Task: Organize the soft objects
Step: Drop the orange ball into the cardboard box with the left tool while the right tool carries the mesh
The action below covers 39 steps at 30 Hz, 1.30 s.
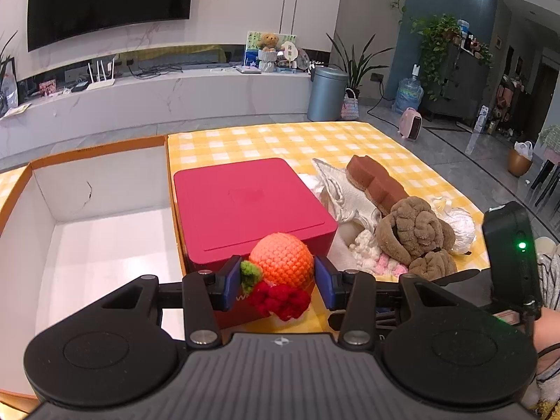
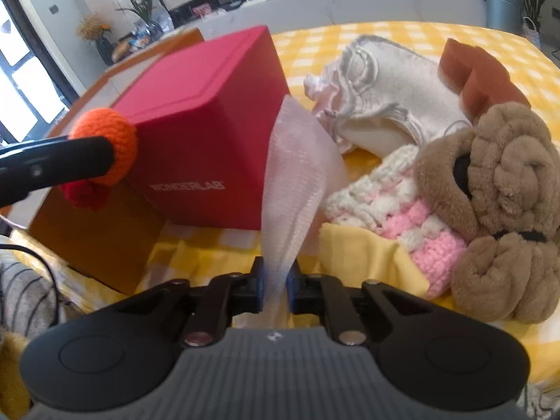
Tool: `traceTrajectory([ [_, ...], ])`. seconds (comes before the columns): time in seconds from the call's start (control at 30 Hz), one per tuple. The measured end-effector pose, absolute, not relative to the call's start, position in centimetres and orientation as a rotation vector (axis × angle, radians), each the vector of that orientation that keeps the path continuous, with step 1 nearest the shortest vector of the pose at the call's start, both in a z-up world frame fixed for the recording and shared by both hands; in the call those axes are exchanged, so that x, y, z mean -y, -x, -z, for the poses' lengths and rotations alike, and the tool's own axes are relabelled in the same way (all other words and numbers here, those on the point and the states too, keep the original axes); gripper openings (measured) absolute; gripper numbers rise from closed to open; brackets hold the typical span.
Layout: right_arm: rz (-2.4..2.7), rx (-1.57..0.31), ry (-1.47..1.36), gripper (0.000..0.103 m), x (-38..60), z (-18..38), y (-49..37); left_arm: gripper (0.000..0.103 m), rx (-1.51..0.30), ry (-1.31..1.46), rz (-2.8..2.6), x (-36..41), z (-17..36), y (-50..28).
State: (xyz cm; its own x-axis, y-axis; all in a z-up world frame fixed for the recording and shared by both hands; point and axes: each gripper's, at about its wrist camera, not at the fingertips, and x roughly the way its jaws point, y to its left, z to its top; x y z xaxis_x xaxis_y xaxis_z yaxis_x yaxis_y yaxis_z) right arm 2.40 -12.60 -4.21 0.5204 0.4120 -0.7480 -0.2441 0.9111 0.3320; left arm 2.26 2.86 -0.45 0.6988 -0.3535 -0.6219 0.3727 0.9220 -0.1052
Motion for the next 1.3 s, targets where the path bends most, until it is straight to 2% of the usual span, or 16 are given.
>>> traceTrajectory([
  [0.13, -0.382, -0.916, -0.202, 0.003, 13.2, 3.6, -1.7, 0.051, -0.667, -0.028, 0.413, -2.9, 0.1, -2.0],
  [0.4, -0.354, -0.778, -0.236, 0.002, 15.2, -0.5, 1.0, 0.051, -0.614, 0.033, 0.407, -5.0, -2.3, -1.1],
  [0.6, -0.353, -0.665, -0.274, 0.002, 15.1, -4.5, 3.1, 0.051, -0.582, 0.07, 0.312, -8.9, -4.0, -0.8],
  [0.8, -0.424, -0.579, -0.255, 0.002, 12.4, -8.1, 5.2, 0.051, -0.637, 0.09, 0.176, -13.3, -3.0, -2.1],
  [1.07, -0.607, -0.581, -0.21, 0.002, 3.9, -10.1, 3.0, 0.051, -0.719, 0.038, 0.051, -15.1, -0.6, -3.2],
  [1.3, -0.637, -0.696, -0.085, 0.002, -1.4, -9.1, -0.7, 0.051, -0.804, -0.085, -0.079, -15.4, 0.8, -2.6],
])
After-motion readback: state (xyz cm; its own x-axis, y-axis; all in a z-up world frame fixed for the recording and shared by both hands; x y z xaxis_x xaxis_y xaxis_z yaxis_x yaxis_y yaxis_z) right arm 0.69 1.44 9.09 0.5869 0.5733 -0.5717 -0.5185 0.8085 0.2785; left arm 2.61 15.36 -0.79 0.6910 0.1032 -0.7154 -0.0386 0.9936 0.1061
